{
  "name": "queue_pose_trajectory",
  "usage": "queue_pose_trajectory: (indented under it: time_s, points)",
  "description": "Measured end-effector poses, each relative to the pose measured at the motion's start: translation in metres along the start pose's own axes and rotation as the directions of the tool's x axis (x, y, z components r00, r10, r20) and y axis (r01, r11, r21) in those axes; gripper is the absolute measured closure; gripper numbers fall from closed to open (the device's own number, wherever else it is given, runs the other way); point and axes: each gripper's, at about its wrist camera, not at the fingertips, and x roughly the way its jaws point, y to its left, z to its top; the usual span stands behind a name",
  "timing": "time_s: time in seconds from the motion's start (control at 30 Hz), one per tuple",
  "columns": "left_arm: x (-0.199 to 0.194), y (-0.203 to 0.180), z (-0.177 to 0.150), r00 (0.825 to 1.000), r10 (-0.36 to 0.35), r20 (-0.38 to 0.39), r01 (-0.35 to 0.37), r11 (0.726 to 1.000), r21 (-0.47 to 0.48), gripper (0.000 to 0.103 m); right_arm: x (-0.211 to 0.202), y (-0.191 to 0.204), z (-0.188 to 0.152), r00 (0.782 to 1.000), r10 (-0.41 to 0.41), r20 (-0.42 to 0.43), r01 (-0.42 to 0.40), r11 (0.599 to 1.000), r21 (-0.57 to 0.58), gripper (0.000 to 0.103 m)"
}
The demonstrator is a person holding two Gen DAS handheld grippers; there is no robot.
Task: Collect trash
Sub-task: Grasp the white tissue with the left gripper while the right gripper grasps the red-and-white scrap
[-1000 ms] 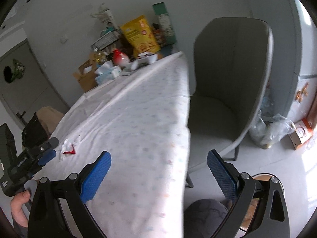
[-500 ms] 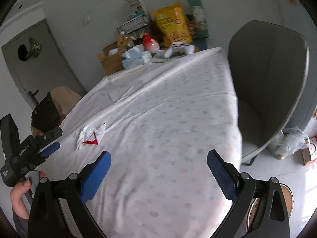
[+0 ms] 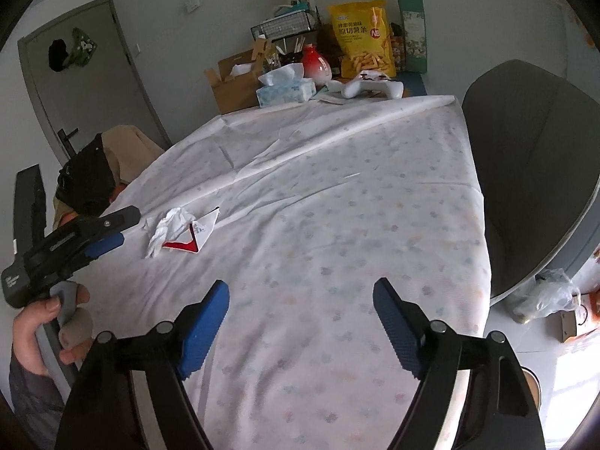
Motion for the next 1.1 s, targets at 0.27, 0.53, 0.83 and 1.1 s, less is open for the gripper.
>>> queue_pose_trajectory:
  time_s: [0.27,0.53,0.83,1.1]
  points:
    - [0.033,0.008,0.002,0.997,0.04,-0.072,-0.04,0.999,-0.01,0.05,0.003,-0.003,0.002,1.0,0.01,0.005,-0.01,1.0,0.025,0.019]
    - [0.045,0.018,0.0,0.99,0.096,-0.107,-0.098,0.995,-0.019,0.093,0.013,0.012,0.01,0.999,0.052,-0.004,-0.052,0.999,0.005,0.016]
    - [-0.003,0.027,-0.005,0.999,0.036,-0.024,-0.038,0.996,-0.082,0.094,0.041,0.059,0.026,0.989,0.14,-0.048,-0.143,0.988,-0.06,0.017]
    - [-0.026,0.052,-0.009,0.996,0.089,0.014,-0.086,0.987,-0.135,0.094,0.083,0.112,0.029,0.97,0.187,-0.156,-0.211,0.965,-0.155,0.037]
